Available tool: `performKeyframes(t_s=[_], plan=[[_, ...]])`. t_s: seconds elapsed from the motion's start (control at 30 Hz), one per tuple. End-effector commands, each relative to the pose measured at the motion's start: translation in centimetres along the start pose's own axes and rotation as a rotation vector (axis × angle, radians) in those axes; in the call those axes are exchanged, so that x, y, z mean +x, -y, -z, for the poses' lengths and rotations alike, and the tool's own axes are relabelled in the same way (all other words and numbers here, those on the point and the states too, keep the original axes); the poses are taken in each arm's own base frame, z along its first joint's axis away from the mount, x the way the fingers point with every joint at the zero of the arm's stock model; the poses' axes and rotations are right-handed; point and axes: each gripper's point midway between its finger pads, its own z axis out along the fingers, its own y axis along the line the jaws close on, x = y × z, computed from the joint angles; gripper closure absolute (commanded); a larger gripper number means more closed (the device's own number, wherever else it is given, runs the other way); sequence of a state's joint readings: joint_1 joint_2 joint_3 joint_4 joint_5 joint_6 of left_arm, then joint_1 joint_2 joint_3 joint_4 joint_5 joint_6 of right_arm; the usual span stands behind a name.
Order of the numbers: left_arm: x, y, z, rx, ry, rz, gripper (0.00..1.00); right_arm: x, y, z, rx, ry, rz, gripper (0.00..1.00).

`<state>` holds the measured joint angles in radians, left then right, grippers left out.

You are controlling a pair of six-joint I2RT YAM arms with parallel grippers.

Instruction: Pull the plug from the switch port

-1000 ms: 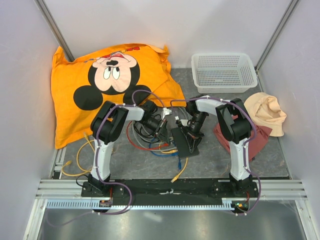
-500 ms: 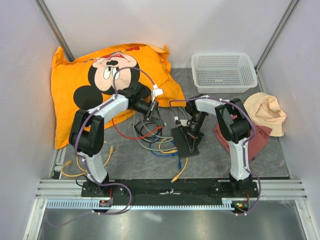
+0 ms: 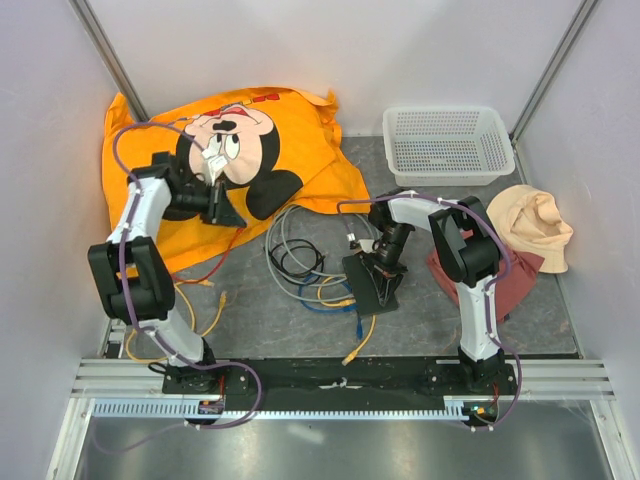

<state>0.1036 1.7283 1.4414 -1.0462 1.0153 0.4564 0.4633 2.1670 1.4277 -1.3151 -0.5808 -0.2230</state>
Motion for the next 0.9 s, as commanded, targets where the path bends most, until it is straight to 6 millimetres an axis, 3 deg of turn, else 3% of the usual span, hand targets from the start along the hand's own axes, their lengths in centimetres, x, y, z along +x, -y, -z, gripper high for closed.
performKeyframes(t_s=[0.0,0.13,0.37,0.67,0.77,0.87], plan=[[6.9,1.1,2.7,0.004,-0.127,-0.054,0.98,-7.1,8.4,-5.4,0.268,0.116,0.142,1.00],[11.9,1.5,2.3,0.046,-0.182,-0.014,0.96,-7.5,8.5,-6.0,0.257,0.100,0.138,1.00],[16.8,-1.3,3.0,0.003,-0.206,0.083,0.96,-7.2,8.3,-6.6,0.257,0.074,0.146,1.00],[19.7,-6.2,4.0,-0.057,-0.238,0.186,0.92,-7.1,8.3,-6.7,0.261,0.070,0.154,1.00],[19.7,-7.3,3.8,-0.078,-0.232,0.175,0.85,-7.1,8.2,-6.8,0.264,0.068,0.159,1.00],[18.4,-7.9,3.7,-0.079,-0.194,0.179,0.74,-7.1,8.2,-6.9,0.264,0.065,0.160,1.00]])
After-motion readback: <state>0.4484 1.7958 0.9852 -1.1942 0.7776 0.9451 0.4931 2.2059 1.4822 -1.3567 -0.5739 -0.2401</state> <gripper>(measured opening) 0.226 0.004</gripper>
